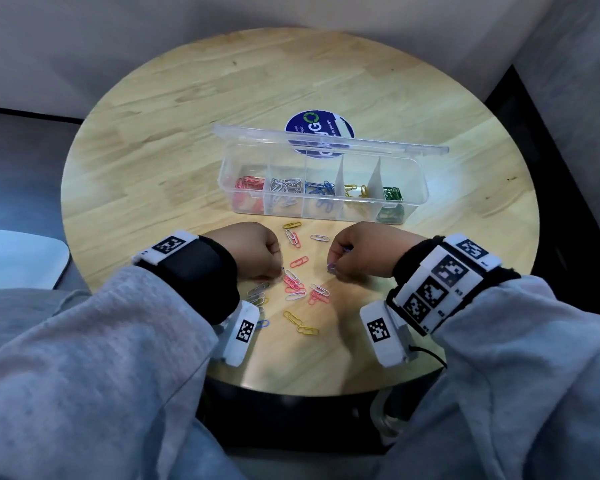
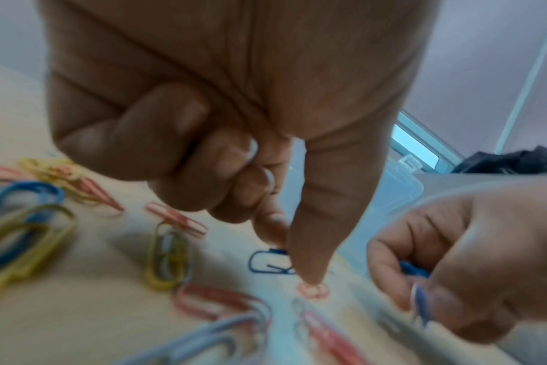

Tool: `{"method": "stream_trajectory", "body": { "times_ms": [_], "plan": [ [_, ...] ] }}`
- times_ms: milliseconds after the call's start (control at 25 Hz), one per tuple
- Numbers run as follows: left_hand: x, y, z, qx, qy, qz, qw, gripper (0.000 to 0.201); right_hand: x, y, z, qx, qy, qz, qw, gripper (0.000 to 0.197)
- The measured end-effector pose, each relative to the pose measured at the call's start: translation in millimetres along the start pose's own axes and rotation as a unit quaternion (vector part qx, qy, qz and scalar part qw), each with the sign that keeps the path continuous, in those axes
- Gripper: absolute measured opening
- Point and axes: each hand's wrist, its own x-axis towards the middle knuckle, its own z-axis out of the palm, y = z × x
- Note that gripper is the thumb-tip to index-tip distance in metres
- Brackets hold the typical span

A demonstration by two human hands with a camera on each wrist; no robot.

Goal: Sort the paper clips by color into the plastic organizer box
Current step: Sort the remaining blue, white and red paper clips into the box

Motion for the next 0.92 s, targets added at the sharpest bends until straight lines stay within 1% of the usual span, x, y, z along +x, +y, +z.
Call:
{"method": "stream_trajectory", "body": {
  "times_ms": [80,200,360,480,600,680,800,880,920],
  "plan": [
    [-2.6,-0.4,-6.9,-0.069,-0.013,0.005,0.998,0.016,1.3,0.7,3.2,-0.015,0.015,-0.006,1.0,0.018],
    [-5.4,-2.5,-14.8,-0.181,-0.021,0.0,0.983,0.024,1.3,3.8,2.9,-0.032,0.033,-0.016,0.999,0.022],
    [-10.8,-1.2,-18.8,-0.339,-0.031,-0.009,0.94,0.03,1.9,7.9,4.3,-0.069,0.034,-0.023,0.997,0.019],
    [-14.8,-1.8,-23.0,-0.414,-0.03,-0.002,0.91,0.036,1.6,7.2,8.8,-0.107,0.033,-0.027,0.993,0.014],
    [-18.4,-4.1,-23.3,-0.423,-0.025,-0.013,0.906,0.035,0.4,5.7,9.8,-0.133,0.009,-0.01,0.991,0.016],
    [-20.8,-3.8,-22.3,-0.429,-0.027,-0.024,0.902,0.03,-1.2,5.7,6.0,-0.108,-0.005,0.0,0.994,0.018],
    [-27.8,-4.8,-23.6,-0.427,-0.029,-0.041,0.903,0.022,-6.7,4.2,-1.0,-0.005,-0.036,-0.019,0.999,0.019],
    [-30.6,-8.8,-28.0,-0.398,-0.015,-0.054,0.916,0.017,-11.1,2.7,1.4,0.084,-0.038,-0.028,0.995,0.018],
    [-31.0,-12.0,-30.8,-0.364,0.003,-0.063,0.929,0.014,-12.1,2.6,4.6,0.144,-0.041,-0.027,0.988,0.019]
  ]
}}
